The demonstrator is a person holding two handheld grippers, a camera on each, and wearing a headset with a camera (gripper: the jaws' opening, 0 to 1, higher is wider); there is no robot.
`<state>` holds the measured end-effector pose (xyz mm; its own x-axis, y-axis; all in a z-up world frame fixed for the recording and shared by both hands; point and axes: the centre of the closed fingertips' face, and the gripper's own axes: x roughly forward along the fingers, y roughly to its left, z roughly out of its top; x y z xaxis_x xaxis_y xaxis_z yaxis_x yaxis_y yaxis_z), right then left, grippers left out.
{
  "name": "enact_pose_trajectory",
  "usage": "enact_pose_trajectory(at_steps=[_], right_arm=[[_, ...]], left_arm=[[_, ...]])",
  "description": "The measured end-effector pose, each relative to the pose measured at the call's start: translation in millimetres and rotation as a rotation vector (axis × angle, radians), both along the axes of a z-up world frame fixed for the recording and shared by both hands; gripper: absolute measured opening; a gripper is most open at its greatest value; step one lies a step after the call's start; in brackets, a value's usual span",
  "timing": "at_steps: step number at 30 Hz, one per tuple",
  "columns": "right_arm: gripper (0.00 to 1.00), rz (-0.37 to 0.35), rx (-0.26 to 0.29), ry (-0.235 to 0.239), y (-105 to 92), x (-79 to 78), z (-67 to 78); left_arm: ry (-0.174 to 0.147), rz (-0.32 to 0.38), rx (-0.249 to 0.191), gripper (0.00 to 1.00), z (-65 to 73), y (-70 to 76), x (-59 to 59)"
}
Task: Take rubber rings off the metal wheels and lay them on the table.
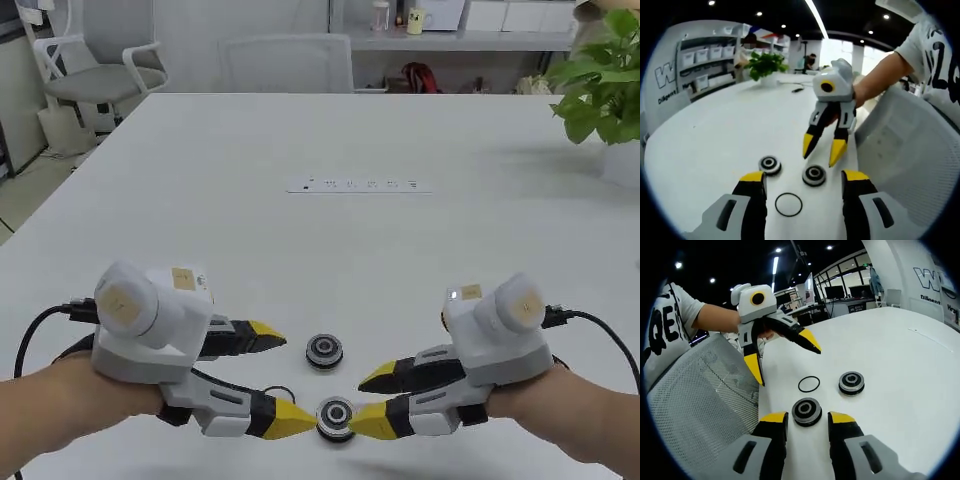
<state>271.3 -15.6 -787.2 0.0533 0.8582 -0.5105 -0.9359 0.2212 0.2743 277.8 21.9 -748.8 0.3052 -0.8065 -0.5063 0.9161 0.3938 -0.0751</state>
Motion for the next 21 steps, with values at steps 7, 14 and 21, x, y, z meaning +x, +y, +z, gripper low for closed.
enact_pose_trajectory(at_steps=[7,14,21], right_arm=[[0.27,0.028,-0.028,-0.021,0.5,-3.7,-6.8],[0.25,0.039,-0.042,-0.035,-0.2,-4.7,-11.7],[0.22,0.046,-0.052,-0.041,0.5,-5.7,-16.0]], left_arm=[[0.015,-0.019,0.006,0.59,-6.0,-7.1,-3.1],[0.024,-0.032,0.01,0.55,-8.5,-12.0,-3.8],[0.03,-0.041,0.024,0.52,-13.1,-15.0,-4.5]])
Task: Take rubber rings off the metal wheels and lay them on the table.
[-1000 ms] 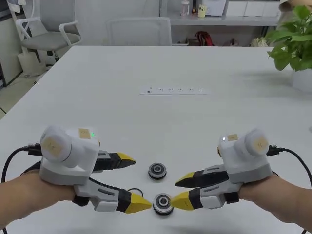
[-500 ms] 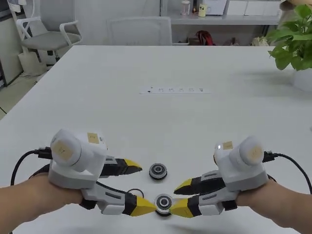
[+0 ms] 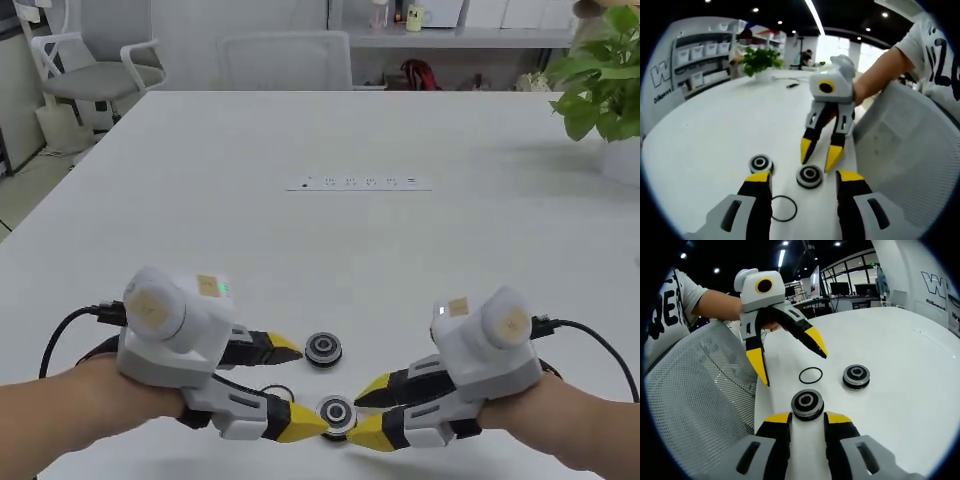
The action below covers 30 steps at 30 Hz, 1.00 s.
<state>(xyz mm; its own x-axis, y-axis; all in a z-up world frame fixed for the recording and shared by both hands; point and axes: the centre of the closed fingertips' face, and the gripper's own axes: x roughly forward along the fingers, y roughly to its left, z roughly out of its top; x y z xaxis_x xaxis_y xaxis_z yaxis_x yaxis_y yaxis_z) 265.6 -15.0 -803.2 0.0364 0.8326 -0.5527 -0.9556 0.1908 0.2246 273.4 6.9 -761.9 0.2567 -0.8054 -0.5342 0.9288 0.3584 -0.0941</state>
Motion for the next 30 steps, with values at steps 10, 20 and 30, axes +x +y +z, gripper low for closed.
enact_pose_trajectory(at_steps=[10,20,30], right_arm=[[0.19,0.007,-0.009,-0.014,0.1,0.2,-3.1],[0.16,0.018,-0.017,-0.033,0.5,-0.3,-5.5],[0.16,0.018,-0.013,-0.031,0.3,0.0,-5.3]], left_arm=[[0.007,-0.022,0.019,0.48,-8.6,-6.9,-2.2],[0.009,-0.045,0.037,0.38,-15.2,-12.7,-3.7],[0.006,-0.062,0.055,0.28,-21.7,-18.5,-5.0]])
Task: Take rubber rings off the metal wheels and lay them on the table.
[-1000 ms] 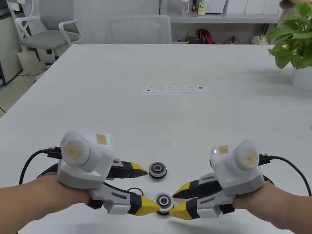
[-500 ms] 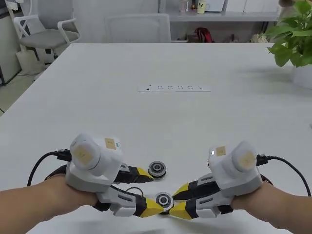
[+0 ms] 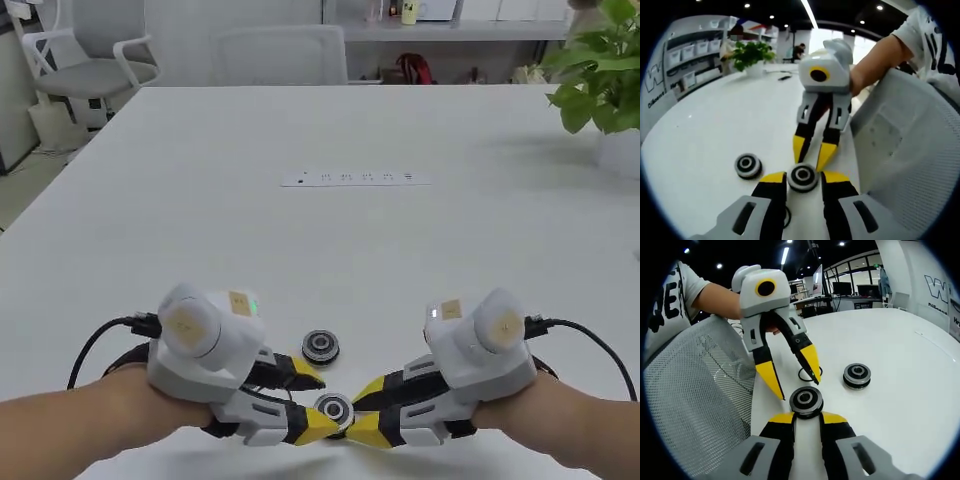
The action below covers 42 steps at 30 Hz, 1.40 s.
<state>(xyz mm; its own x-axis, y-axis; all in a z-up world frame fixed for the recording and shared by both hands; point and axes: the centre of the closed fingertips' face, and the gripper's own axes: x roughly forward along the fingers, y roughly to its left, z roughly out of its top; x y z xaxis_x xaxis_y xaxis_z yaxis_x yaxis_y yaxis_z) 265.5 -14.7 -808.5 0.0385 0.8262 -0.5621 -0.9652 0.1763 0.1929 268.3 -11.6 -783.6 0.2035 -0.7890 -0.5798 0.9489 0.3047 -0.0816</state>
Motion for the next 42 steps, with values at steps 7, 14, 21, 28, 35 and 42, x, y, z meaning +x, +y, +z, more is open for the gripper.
enact_pose_trajectory(at_steps=[7,14,21,28,35,42], right_arm=[[0.15,-0.001,0.002,0.002,-0.5,0.4,-0.3],[0.15,-0.002,0.002,0.001,-0.8,1.2,-0.7],[0.15,0.001,0.003,-0.006,-0.8,1.6,-1.1],[0.13,0.008,-0.007,-0.016,-1.5,1.9,-1.7],[0.11,0.002,-0.015,-0.017,-1.6,1.5,-1.8],[0.08,-0.004,-0.026,-0.008,-1.2,-1.0,-1.6]], left_arm=[[-0.009,-0.01,0.014,0.2,-4.1,-1.3,-1.1],[-0.032,-0.015,0.031,0.17,-8.2,-4.8,-0.4],[-0.079,-0.017,0.051,0.14,-8.8,-4.5,0.9],[-0.085,-0.003,0.042,0.13,-8.9,-3.6,0.7],[-0.097,0.007,0.039,0.13,-8.9,-3.5,0.1],[-0.103,0.015,0.042,0.13,-8.9,-7.1,-1.0]])
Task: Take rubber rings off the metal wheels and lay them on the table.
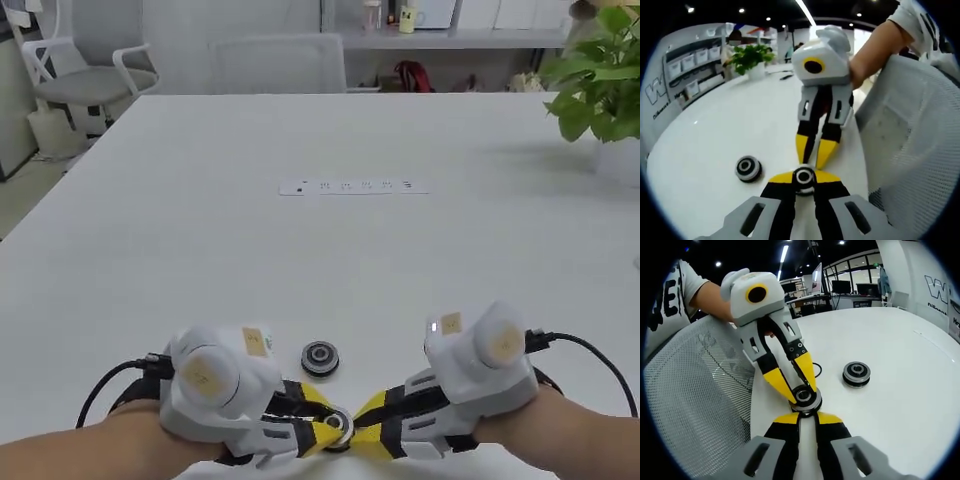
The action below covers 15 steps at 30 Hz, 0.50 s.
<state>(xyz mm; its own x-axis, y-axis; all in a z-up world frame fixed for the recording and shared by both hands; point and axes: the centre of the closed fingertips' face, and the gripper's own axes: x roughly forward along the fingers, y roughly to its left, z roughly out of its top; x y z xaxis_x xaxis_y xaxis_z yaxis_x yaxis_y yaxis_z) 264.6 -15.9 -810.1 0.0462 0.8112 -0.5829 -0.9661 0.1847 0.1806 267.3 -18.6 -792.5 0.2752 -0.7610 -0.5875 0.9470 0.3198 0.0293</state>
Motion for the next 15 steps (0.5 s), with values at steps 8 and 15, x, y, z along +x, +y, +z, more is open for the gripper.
enact_pose_trajectory(at_steps=[8,15], right_arm=[[0.0,-0.013,-0.009,0.013,-3.1,1.6,-1.8],[0.0,-0.067,0.017,0.082,-4.7,4.0,-1.9]], left_arm=[[-0.016,-0.006,0.006,0.13,-0.5,0.2,1.4],[-0.021,-0.005,0.01,0.13,-0.5,0.3,2.2]])
